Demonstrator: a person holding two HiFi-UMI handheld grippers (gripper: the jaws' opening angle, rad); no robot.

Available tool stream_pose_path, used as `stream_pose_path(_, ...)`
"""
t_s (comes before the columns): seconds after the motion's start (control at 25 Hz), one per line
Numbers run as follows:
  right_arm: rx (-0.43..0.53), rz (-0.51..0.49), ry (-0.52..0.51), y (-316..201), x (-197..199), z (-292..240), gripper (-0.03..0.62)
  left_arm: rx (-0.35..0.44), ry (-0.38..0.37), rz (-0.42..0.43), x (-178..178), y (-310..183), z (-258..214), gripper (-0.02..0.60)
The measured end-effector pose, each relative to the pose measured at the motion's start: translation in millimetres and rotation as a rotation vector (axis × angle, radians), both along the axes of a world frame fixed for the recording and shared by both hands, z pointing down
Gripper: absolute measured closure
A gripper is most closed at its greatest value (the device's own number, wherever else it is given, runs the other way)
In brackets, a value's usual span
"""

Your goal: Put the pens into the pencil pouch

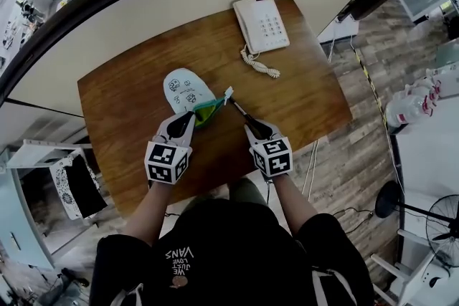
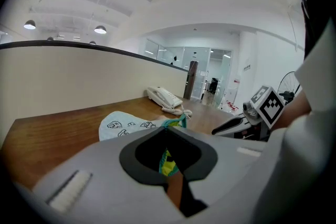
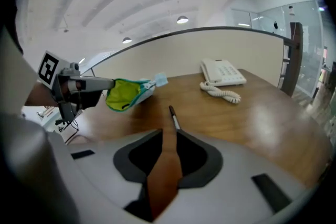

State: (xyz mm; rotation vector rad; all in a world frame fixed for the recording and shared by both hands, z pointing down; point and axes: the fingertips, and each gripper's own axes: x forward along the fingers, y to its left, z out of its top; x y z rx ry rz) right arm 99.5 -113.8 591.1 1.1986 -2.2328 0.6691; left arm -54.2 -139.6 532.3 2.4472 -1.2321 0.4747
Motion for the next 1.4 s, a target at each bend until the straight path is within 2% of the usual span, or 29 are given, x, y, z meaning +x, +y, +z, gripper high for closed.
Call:
stream_pose_path(0.2,-0.006,-0.013,0.081,-8.5,17.1,19.5,0.526,-0.009,-0.013,-0.022,2.6,-2.5,3.6,0.56)
stream_pose_path(0.44,-0.051,-0.096,0.158,-12.0,16.9,40.7,0.514,-0.02,-0.032,-0.041,2.7,-3.4,5.4,0.559)
stream_pose_path(0.76,-0.027,-0.119,0.204,-15.5,21.3,46.6,0.517,-0.024,-0.035,-0.045,3.5,-7.2,5.9,0.558)
stream_pose_path(1.0,-0.023,-0.066,0.197,-13.2,24.7,33.3,0.526,-0.024,-0.034,-0.032,2.4,-8.4,6.2,0.56)
stream_pose_path(1.24,-0.003,0.024,0.124,3.4,27.2,8.3,0.528,-0.022,-0.027,-0.01,1.6,-10.8,6.6,0.56)
stream_pose_path(1.4,0.037,0.045,0.091,20.3,21.1,-16.8,0.528,-0.02,-0.018,0.015,7.5,-9.8,5.6,0.558)
